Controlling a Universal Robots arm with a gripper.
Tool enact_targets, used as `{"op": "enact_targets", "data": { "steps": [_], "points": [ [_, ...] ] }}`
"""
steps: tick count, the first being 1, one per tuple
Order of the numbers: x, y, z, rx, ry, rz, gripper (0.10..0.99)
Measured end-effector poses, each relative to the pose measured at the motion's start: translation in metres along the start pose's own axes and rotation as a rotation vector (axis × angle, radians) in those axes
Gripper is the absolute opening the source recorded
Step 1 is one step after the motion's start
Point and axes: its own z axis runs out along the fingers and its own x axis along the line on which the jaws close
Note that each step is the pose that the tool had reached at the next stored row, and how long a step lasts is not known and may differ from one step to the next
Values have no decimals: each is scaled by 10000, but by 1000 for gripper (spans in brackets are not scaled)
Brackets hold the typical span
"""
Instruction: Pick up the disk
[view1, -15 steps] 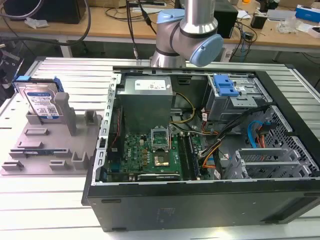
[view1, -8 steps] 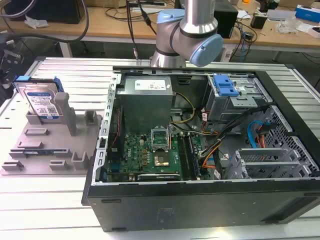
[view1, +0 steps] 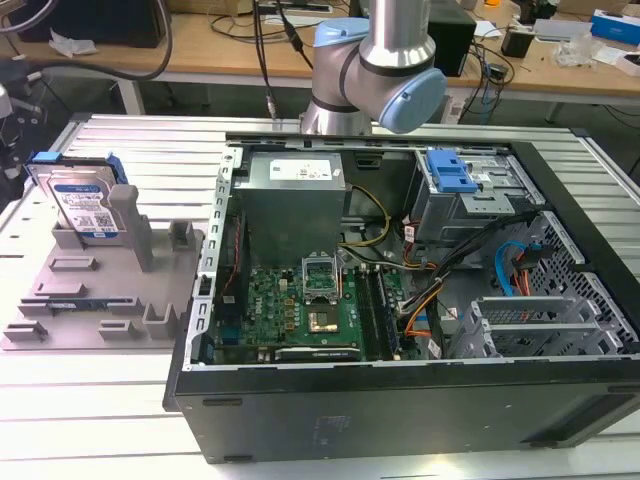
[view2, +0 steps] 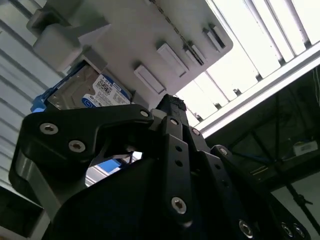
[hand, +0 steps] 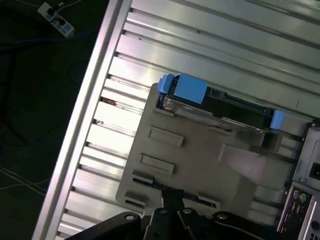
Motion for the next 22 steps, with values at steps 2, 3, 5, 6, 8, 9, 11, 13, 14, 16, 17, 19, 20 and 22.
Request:
{"op": "enact_targets", "data": {
  "steps": [2, 3, 5, 6, 8, 9, 11, 13, 14, 16, 17, 19, 20, 22],
  "points": [
    [0, 0, 0, 3, 2, -355, 114],
    [0, 0, 0, 5, 2, -539, 169],
    [0, 0, 0, 7, 5, -915, 294],
    [0, 0, 0, 9, 7, -1107, 294],
    [0, 0, 0, 12, 11, -1520, 416],
    [0, 0, 0, 15, 15, -1988, 482],
    [0, 0, 0, 18, 20, -2572, 482],
    [0, 0, 0, 23, 25, -3173, 482],
    [0, 0, 0, 25, 27, -3424, 494],
    [0, 0, 0, 28, 31, -3854, 557],
    [0, 0, 0, 29, 33, -4062, 557],
    [0, 0, 0, 32, 37, -4517, 557],
    [0, 0, 0, 34, 40, -4786, 557],
    [0, 0, 0, 37, 43, -5147, 557]
  ]
}}
